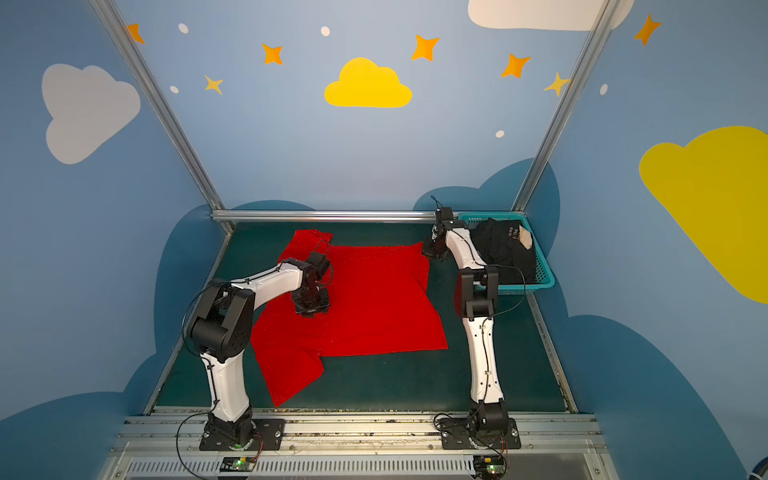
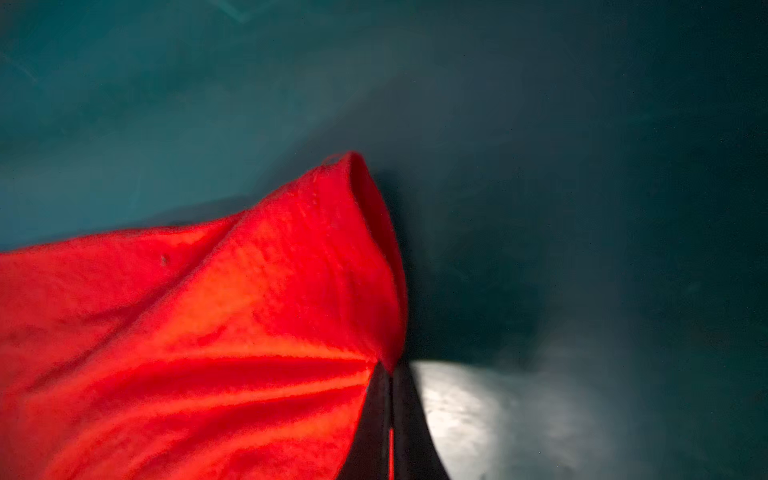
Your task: Fold and stack the t-shirts
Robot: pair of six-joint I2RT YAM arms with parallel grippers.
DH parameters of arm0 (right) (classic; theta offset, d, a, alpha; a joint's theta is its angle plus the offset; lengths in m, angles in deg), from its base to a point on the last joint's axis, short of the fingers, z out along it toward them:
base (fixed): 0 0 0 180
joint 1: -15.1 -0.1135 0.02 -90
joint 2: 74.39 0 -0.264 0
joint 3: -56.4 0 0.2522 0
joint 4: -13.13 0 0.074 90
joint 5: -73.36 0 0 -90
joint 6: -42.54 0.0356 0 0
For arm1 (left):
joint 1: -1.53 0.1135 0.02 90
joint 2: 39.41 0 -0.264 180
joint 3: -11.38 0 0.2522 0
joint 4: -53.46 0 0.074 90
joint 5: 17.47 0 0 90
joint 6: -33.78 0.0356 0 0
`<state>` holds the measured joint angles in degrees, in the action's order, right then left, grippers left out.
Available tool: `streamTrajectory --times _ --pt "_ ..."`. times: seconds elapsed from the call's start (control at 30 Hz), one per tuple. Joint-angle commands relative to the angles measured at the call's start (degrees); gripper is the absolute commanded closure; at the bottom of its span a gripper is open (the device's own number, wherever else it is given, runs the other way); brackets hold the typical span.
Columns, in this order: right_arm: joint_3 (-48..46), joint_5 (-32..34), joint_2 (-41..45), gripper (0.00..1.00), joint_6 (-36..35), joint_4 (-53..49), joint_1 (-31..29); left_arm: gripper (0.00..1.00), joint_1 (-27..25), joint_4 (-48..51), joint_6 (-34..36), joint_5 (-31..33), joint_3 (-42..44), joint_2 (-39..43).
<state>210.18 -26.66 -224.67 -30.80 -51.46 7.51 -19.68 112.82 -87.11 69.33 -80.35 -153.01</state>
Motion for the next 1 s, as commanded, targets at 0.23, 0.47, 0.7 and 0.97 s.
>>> streamTrajectory --times 0.23,0.47,0.7,0.97 --pt "0.51 -0.77 3.29 1.0 -4.09 6.35 2.71 0.58 0.34 5.7 -0.57 5.65 2.45 -4.28" --pt "4.91 -5.12 2.08 0.83 -4.25 3.4 3.22 0.58 0.14 6.13 -0.27 4.8 0.26 -3.71" --pt "-1.56 -5.7 9.88 0.51 -5.48 -0.31 1.55 0.47 0.1 7.97 2.49 3.06 -8.89 0.22" --pt "-22.59 -2.62 23.92 0.44 -5.8 2.57 -4.18 0.41 1.97 13.14 7.8 4.01 -29.05 -3.09"
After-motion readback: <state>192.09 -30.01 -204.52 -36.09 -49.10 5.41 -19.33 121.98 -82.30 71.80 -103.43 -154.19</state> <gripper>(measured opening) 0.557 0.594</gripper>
